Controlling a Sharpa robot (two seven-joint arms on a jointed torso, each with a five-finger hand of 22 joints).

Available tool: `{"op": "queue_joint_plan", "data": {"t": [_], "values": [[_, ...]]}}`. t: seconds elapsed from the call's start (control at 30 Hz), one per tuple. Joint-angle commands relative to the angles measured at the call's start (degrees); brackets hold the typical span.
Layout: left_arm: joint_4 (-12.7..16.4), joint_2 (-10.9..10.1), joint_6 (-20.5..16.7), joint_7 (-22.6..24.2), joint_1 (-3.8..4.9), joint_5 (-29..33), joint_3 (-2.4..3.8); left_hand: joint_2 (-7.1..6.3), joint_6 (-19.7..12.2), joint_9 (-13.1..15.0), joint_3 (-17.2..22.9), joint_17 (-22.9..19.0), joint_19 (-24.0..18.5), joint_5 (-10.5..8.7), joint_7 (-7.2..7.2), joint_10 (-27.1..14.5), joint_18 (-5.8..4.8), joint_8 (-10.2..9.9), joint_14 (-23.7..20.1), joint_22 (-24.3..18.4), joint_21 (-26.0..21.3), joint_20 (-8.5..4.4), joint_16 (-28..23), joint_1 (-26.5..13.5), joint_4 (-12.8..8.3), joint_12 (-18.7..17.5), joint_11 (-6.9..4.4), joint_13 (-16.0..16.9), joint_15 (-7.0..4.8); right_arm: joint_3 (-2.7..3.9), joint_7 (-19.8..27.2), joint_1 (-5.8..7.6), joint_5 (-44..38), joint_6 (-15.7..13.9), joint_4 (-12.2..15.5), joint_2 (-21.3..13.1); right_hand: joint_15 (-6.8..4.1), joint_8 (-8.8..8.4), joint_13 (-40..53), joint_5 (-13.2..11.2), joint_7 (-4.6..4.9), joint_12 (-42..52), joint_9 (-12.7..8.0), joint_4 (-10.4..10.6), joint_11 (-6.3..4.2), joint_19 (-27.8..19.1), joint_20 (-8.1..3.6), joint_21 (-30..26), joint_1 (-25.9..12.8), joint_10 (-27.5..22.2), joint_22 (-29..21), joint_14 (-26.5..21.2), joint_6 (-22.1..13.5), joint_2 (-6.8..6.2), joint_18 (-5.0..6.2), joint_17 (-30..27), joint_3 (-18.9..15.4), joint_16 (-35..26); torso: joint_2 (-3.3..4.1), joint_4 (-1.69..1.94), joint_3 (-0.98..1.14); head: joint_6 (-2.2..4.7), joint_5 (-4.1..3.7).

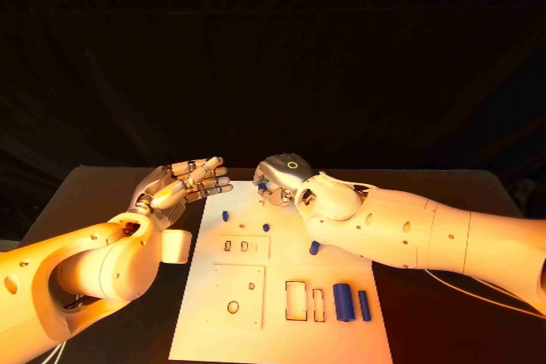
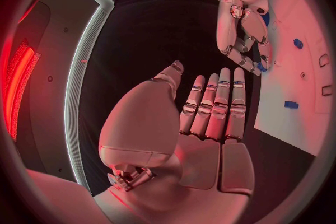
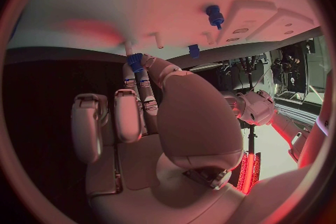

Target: Assemble the parts on the task board

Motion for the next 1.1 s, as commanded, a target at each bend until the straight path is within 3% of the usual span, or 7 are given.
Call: {"op": "queue_joint_plan", "data": {"t": [0.03,0.3,0.8,1.1], "values": [[0.1,0.0,1.1,0.2,0.12,0.0,0.05,0.63,0.2,0.0,0.0,-0.1,0.4,-0.04,1.21,0.0,0.63,-0.3,0.4,0.1,0.4,0.14,-0.3,-0.1,-0.2,-0.4,0.27,0.0,-0.06,-0.11,-0.6,-0.17,-1.0,1.2,0.0,-0.4,-0.38,0.07,1.6,0.1,0.09,0.1,0.1,-0.2,-2.59,2.9,-0.37,0.2,0.6,2.8,6.6,2.8,0.2,0.37,-0.90,0.1,0.4,0.2,0.06,0.01,0.03,-0.02,-0.05],[0.0,-0.3,1.1,0.2,0.15,0.0,0.05,0.63,0.2,0.0,0.0,-0.1,0.4,-0.04,1.21,0.0,0.63,-0.3,0.4,0.1,0.4,0.14,-0.3,-0.1,-0.2,-0.4,0.27,0.0,-0.06,-0.11,-1.1,-0.12,-2.2,0.4,1.6,-1.8,-0.38,0.07,1.6,0.1,0.05,0.1,0.1,-0.3,-2.62,2.9,-0.37,0.2,0.6,2.8,6.7,2.7,0.3,0.35,-0.90,0.0,0.4,0.2,0.17,-0.01,0.08,0.21,-0.11],[0.0,-0.3,1.1,0.2,0.18,0.0,0.05,0.68,0.2,0.0,0.0,-0.1,0.4,-0.05,1.23,0.0,0.62,-0.4,0.4,0.1,0.4,0.15,-0.4,0.0,-0.4,-0.5,0.29,0.0,-0.05,-0.12,-0.8,-0.08,-1.9,2.9,1.6,-1.8,-0.37,-0.03,1.8,-0.5,-0.04,-0.2,0.3,-0.3,-2.64,2.9,-0.38,0.4,0.0,2.9,6.9,2.7,0.3,0.10,-0.92,-0.1,0.3,0.2,0.33,0.17,0.03,0.21,-0.32],[0.0,-0.3,1.1,0.2,0.23,0.0,0.05,0.68,0.2,0.0,0.0,-0.1,0.4,-0.05,1.23,0.0,0.62,-0.4,0.4,0.1,0.4,0.15,-0.4,0.0,-0.4,-0.5,0.29,0.0,-0.05,-0.12,-1.4,-0.08,-1.8,3.8,0.2,-0.9,0.53,-1.94,0.8,-1.2,0.72,-2.7,0.0,0.4,-1.47,1.7,0.27,-1.1,-1.7,-0.4,4.7,2.2,-2.5,-0.74,-0.46,-1.8,0.9,-0.8,0.38,0.25,-0.01,0.30,-0.49]]}}
